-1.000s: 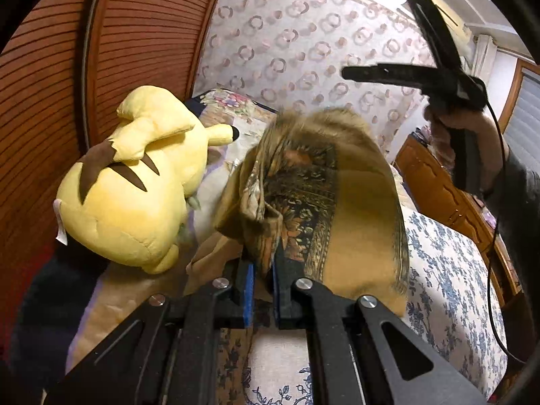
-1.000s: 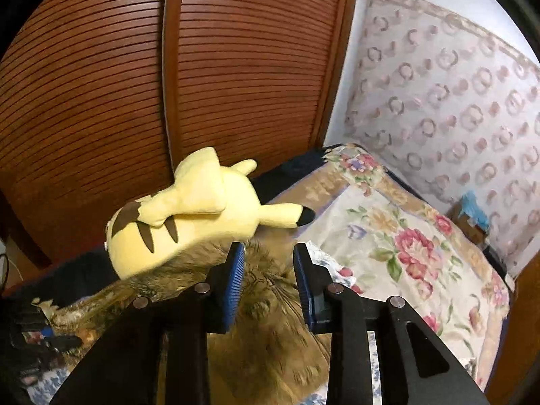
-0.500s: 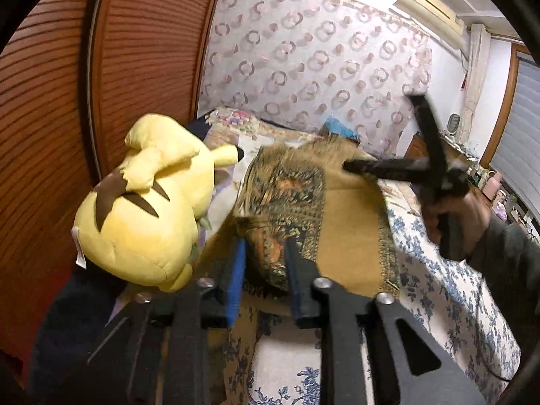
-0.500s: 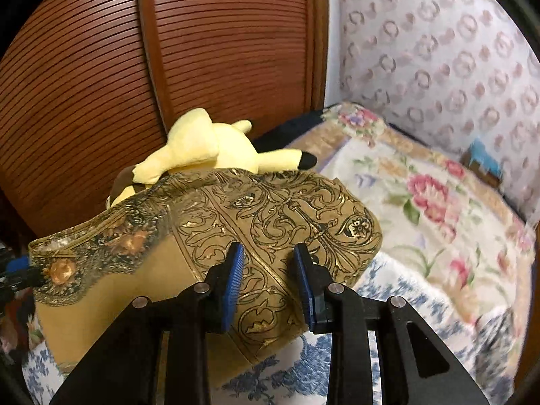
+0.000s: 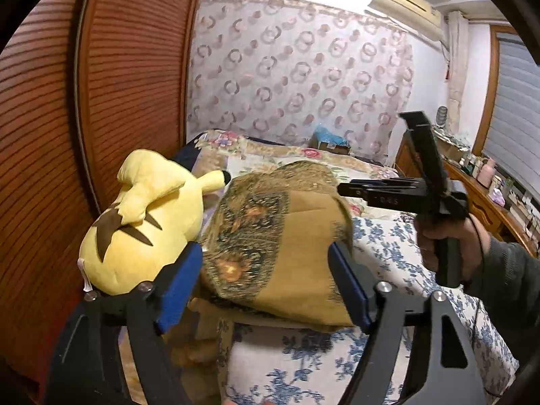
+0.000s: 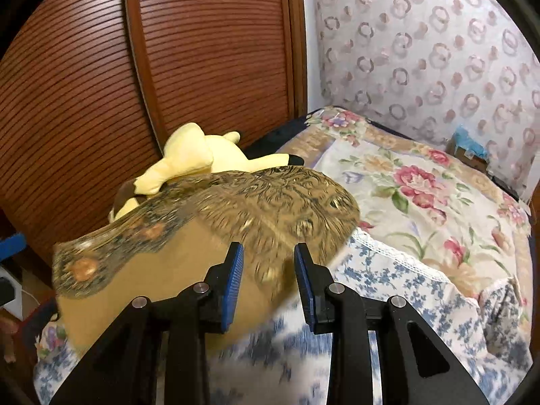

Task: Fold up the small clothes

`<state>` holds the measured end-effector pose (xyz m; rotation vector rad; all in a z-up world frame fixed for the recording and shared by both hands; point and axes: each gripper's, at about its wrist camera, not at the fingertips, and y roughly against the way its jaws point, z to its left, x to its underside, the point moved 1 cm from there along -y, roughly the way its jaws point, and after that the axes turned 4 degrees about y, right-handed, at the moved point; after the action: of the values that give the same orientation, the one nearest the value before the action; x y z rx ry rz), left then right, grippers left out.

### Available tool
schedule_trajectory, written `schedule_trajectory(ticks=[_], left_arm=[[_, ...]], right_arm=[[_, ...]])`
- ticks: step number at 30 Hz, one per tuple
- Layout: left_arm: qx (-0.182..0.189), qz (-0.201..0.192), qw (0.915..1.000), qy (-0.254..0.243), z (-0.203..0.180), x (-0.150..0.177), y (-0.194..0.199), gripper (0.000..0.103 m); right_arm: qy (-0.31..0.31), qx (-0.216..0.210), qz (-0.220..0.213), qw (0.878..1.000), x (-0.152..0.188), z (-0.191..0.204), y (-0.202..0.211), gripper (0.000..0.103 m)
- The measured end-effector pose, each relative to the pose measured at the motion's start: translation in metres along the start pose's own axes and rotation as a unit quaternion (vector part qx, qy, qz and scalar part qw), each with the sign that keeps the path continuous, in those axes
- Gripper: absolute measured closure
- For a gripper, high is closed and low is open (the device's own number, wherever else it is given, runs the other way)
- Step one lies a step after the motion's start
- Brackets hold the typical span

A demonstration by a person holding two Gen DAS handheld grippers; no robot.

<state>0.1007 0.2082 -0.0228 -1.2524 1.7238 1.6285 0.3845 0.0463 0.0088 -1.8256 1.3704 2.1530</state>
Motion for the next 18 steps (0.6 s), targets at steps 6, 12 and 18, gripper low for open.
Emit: schedule_trajectory(ticks=[6, 12, 18], left_arm=[[0.015, -0.011, 0.9997, -0.017, -0.027, 0.004, 0.014, 0.024], [0.018, -0.013, 0.9992, -0.033, -0.054, 0.013, 0.025, 0.024], [0.027, -0.013, 0.9979, -0.057, -0.086, 0.025, 0.035, 0.024]], right_arm=[[-0.022, 0.012, -0.037, 0.999, 0.036, 0.011, 0.069, 0.071], [-0.034, 0.029, -0.055, 0.997, 0.073, 0.02, 0.124, 0.069], [-0.046, 0.051, -0.065, 0.996, 0.111, 0.032, 0.176, 0.058]])
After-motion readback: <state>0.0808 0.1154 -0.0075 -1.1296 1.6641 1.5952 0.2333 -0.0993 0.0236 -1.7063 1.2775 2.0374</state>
